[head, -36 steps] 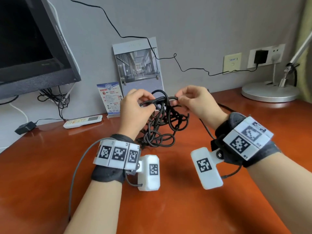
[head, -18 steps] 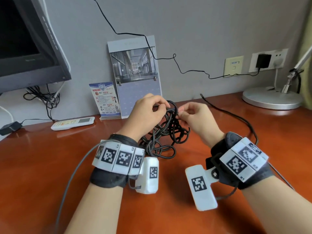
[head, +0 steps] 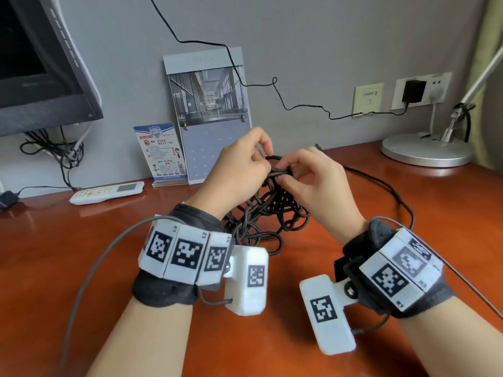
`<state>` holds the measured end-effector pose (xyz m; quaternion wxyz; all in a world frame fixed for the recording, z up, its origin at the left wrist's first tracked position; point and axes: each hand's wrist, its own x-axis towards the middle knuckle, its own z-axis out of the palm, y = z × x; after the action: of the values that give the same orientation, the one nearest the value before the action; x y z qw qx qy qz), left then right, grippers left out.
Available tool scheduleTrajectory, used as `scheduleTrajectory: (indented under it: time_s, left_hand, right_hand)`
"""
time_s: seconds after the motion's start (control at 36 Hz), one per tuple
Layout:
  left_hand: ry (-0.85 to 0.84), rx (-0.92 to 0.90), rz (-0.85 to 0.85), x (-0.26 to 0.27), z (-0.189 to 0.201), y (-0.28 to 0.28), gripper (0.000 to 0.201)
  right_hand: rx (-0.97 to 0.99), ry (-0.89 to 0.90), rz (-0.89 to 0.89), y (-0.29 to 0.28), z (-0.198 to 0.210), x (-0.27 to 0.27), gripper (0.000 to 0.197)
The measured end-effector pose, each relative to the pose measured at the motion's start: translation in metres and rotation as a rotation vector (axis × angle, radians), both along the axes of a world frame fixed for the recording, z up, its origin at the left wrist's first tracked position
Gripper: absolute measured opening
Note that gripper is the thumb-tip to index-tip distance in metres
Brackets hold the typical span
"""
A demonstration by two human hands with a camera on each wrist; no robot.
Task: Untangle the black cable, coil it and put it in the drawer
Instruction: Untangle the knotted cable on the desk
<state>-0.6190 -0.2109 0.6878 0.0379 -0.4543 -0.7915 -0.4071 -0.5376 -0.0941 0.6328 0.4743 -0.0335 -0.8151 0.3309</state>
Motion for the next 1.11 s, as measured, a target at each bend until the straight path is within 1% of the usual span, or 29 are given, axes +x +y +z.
scheduleTrajectory:
  time_s: [0.06,0.08,0.14,0.17,0.22,0.28,0.31,0.36,0.42,0.44,0.47,0.53,0.56,0.58,0.61,0.64,0.67,0.72,0.78,0.86,0.94,1.0,1.03,1.06,1.11]
  left_hand:
    - [-0.012,-0.003,-0.006,0.003,0.000,0.002,0.031]
    - [-0.023,0.024,-0.001,0.005,0.000,0.003,0.032]
    - [-0.072,0.143,0.043,0.006,0.003,0.001,0.037]
    - [-0.138,0.222,0.068,0.005,0.005,-0.001,0.041]
    - [-0.338,0.380,0.086,0.001,0.008,-0.006,0.046]
    - [-0.508,0.482,0.094,-0.002,0.010,-0.012,0.046]
    - [-0.553,0.501,0.108,-0.004,0.011,-0.014,0.043]
    - [-0.565,0.495,0.142,-0.007,0.012,-0.016,0.034]
    - [-0.475,0.444,0.164,-0.007,0.015,-0.017,0.023]
    - [-0.380,0.388,0.177,-0.006,0.016,-0.017,0.019]
    - [-0.251,0.310,0.209,-0.003,0.018,-0.019,0.018]
    - [0.095,0.136,0.330,0.005,0.020,-0.020,0.016]
    - [0.278,0.056,0.389,0.011,0.020,-0.021,0.019]
    - [0.446,0.007,0.396,0.014,0.019,-0.021,0.029]
    - [0.589,-0.015,0.356,0.016,0.018,-0.021,0.039]
    - [0.695,-0.049,0.304,0.017,0.017,-0.020,0.046]
    - [0.758,-0.099,0.256,0.017,0.016,-0.018,0.049]
    - [0.786,-0.239,0.212,0.015,0.012,-0.014,0.048]
    - [0.817,-0.330,0.225,0.016,0.008,-0.011,0.040]
    - [0.854,-0.307,0.280,0.016,0.004,-0.010,0.028]
    - [0.852,-0.218,0.325,0.016,0.005,-0.011,0.027]
    - [0.794,-0.085,0.328,0.015,0.010,-0.015,0.022]
    - [0.728,0.037,0.328,0.013,0.014,-0.018,0.020]
    - [0.633,0.176,0.324,0.012,0.019,-0.021,0.019]
    - [0.413,0.424,0.262,0.007,0.029,-0.028,0.021]
  right_hand:
    - [-0.005,0.007,-0.042,0.000,0.001,0.000,0.013]
    - [-0.005,0.010,-0.063,0.001,0.001,0.001,0.012]
    - [0.000,0.014,-0.097,0.005,0.001,0.003,0.010]
    - [-0.011,0.011,-0.099,0.007,0.000,0.003,0.010]
    - [-0.045,0.008,-0.086,0.011,-0.002,0.004,0.010]
    - [-0.049,0.007,-0.080,0.012,-0.004,0.003,0.010]
    - [-0.046,0.005,-0.076,0.011,-0.005,0.002,0.010]
    - [-0.036,0.007,-0.080,0.009,-0.006,-0.001,0.011]
    - [-0.025,0.017,-0.091,0.007,-0.007,-0.003,0.018]
    - [-0.022,0.018,-0.089,0.005,-0.007,-0.003,0.021]
    - [-0.022,0.018,-0.081,0.004,-0.007,-0.004,0.023]
    - [-0.009,0.025,-0.068,0.001,-0.006,-0.004,0.025]
    - [0.004,0.028,-0.066,0.000,-0.006,-0.004,0.025]
    - [0.017,0.032,-0.066,-0.001,-0.006,-0.003,0.026]
    - [0.028,0.036,-0.062,-0.002,-0.005,-0.003,0.026]
    - [0.036,0.041,-0.055,-0.004,-0.005,-0.003,0.027]
    - [0.041,0.046,-0.048,-0.005,-0.004,-0.003,0.026]
    - [0.047,0.054,-0.042,-0.006,-0.005,-0.003,0.024]
    - [0.044,0.059,-0.046,-0.006,-0.006,-0.004,0.023]
    - [0.054,0.064,-0.027,-0.006,-0.008,-0.005,0.024]
    - [0.095,0.081,-0.007,-0.008,-0.007,-0.005,0.021]
    - [0.102,0.083,-0.005,-0.007,-0.008,-0.005,0.022]
    - [0.088,0.077,-0.001,-0.005,-0.010,-0.005,0.024]
    - [0.065,0.066,0.008,-0.002,-0.011,-0.005,0.026]
    - [0.017,0.038,0.027,0.002,-0.014,-0.005,0.026]
